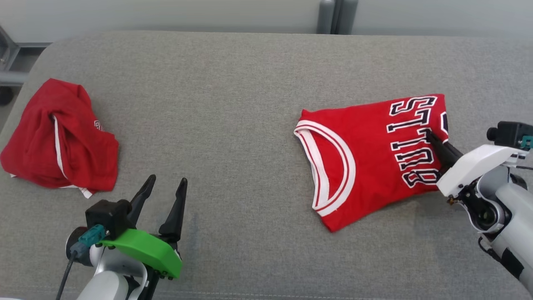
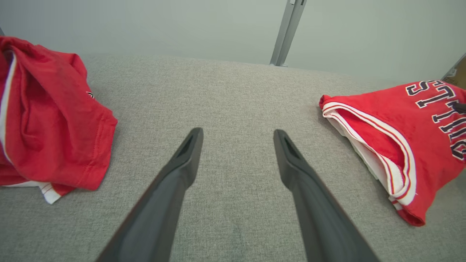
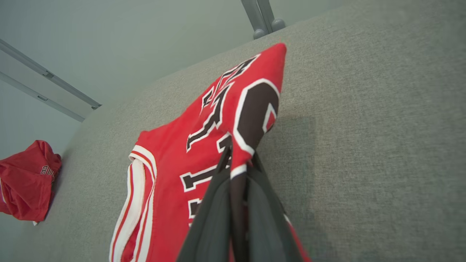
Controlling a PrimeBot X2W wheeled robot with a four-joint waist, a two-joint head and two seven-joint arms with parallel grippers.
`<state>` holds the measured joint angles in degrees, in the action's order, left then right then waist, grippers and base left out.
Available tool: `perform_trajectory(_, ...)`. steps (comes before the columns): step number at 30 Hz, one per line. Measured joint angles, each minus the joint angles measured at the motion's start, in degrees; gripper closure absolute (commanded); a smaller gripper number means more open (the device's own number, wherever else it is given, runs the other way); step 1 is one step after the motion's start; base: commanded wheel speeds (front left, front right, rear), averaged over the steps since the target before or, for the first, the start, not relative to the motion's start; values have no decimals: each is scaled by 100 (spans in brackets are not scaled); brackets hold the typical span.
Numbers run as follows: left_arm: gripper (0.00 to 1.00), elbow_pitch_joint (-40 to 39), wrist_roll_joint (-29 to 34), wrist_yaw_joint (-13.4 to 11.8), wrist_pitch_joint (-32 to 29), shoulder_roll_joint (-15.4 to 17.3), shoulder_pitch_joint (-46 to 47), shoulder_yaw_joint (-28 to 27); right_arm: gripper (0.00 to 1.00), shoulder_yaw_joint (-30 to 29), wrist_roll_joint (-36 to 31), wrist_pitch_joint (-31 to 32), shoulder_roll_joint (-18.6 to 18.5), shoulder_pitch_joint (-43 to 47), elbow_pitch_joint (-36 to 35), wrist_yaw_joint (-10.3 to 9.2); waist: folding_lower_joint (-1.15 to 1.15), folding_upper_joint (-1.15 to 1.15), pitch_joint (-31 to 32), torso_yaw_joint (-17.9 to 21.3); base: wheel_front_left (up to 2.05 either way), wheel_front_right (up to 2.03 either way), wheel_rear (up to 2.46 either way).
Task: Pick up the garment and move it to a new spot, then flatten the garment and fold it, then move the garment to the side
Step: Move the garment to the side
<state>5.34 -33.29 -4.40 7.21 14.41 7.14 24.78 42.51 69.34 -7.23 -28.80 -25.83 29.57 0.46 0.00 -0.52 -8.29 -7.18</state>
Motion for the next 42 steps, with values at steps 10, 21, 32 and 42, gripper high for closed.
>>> perform_trajectory(10, 0, -622, 245, 1, -11, 132, 367, 104, 100, -267, -84, 103, -465, -642, -41, 20, 0, 0, -369, 402, 0, 0, 0)
perform_trajectory(21, 0, -1239, 546, 3, -165, 230, 911, 192, 100, -706, -90, 107, -1002, -1354, -1, 11, 0, 0, -1165, 664, 0, 0, 0)
perform_trajectory(32, 0, -1715, 700, 11, -201, 283, 1222, 180, 100, -918, -345, 174, -1628, -1948, 62, -16, 0, 0, -1951, 748, 0, 0, 0)
perform_trajectory(42, 0, -1918, 896, 20, -163, 470, 1406, 123, 100, -1009, -332, 137, -1462, -2182, 153, -47, 0, 0, -2460, 976, 0, 0, 0)
